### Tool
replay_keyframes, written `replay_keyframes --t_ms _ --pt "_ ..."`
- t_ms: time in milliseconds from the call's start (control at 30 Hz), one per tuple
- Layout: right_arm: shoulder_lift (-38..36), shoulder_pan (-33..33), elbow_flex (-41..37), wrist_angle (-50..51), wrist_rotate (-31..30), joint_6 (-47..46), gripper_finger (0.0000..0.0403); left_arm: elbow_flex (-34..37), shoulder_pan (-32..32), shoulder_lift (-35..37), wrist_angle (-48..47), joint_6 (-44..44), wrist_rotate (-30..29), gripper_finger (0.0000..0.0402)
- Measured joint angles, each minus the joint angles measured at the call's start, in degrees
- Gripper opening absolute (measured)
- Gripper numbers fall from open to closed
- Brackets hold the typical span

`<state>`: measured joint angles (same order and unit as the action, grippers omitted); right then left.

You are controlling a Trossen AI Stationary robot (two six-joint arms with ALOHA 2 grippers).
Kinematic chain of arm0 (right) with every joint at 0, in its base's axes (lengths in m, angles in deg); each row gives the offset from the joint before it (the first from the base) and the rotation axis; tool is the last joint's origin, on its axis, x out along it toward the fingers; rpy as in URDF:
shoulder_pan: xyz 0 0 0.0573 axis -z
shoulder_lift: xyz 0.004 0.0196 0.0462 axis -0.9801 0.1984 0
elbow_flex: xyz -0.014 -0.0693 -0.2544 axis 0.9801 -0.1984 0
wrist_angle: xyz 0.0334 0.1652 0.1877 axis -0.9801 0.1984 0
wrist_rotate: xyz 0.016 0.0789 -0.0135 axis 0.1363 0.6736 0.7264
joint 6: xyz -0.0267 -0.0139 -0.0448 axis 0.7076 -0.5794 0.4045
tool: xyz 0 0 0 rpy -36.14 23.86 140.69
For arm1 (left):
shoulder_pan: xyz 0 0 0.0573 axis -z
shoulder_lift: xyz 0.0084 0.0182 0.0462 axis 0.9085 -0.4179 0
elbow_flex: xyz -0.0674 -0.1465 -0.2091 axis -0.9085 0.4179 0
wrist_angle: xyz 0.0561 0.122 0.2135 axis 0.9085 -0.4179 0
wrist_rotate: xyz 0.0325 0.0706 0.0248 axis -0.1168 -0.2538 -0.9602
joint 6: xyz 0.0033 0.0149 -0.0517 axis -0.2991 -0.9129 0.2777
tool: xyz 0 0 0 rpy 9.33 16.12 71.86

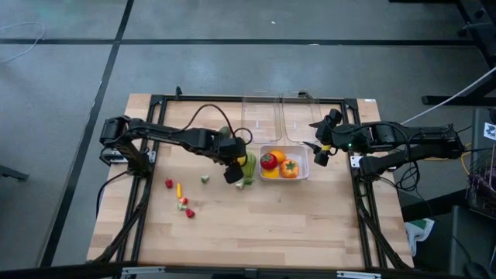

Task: Sort produce into baskets
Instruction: Put the lemon into the white bin

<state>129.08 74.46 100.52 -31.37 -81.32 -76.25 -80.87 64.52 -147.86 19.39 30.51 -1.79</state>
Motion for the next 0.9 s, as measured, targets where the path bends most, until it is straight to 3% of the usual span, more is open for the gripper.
replay_keyframes --t_ms 100,567,900 --pt "0.0 0.0 0.0 0.0 0.0 0.0 0.0298 -1.0 0.0 0.0 5.4 -1.4 0.1 0.0236" --pt "0.0 0.0 0.0 0.0 0.0 0.0 0.0298 0.8 0.5 -2.6 46.6 -4.9 0.0 0.0237" --pt "0.0 0.0 0.0 -0.1 0.0 0.0 0.0298 0.8 1.6 -12.7 61.0 -6.7 -0.6 0.0237"
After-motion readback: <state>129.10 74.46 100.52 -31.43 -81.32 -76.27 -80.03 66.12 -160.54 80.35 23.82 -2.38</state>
